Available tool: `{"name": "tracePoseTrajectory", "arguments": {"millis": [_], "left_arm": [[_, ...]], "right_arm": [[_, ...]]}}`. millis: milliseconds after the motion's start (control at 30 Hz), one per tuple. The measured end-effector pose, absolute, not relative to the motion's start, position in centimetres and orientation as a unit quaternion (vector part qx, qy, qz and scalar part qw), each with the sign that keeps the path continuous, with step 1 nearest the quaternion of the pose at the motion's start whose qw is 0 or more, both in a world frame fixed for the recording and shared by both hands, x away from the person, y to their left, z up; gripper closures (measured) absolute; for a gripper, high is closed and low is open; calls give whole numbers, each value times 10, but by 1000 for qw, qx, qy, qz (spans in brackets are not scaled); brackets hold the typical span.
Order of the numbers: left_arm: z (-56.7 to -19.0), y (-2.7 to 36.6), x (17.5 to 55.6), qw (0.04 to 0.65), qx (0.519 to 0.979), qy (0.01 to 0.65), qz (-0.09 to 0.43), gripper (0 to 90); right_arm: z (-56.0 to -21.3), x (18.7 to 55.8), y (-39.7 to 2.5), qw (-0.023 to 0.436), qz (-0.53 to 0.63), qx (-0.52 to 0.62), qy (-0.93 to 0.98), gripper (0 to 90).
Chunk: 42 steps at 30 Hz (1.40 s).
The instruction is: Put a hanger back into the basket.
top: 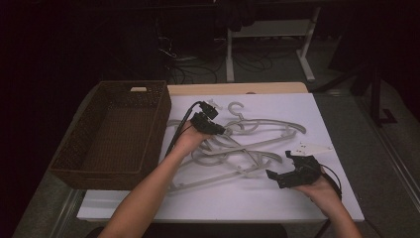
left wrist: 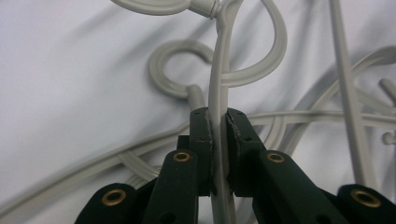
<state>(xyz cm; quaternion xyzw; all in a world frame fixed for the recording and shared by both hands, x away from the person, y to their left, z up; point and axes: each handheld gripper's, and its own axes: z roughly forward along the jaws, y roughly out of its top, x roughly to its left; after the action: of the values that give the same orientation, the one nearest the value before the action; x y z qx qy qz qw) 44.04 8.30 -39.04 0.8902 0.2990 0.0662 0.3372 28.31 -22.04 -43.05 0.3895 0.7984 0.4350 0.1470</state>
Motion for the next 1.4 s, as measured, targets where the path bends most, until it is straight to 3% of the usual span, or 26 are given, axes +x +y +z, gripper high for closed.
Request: {"name": "tracePoseTrajectory", "arguments": {"millis": [600, 867, 1400], "left_arm": [[-308, 126, 426, 381, 871, 294, 99, 825], [-271, 184, 411, 402, 853, 308, 124, 825], [-245, 298, 382, 414, 826, 341, 176, 825]], "right_arm": [[-429, 283, -222, 148, 442, 388, 795, 0], [-430, 283, -222, 147, 441, 391, 795, 0], [-437, 282, -217, 143, 443, 390, 794, 0]]}}
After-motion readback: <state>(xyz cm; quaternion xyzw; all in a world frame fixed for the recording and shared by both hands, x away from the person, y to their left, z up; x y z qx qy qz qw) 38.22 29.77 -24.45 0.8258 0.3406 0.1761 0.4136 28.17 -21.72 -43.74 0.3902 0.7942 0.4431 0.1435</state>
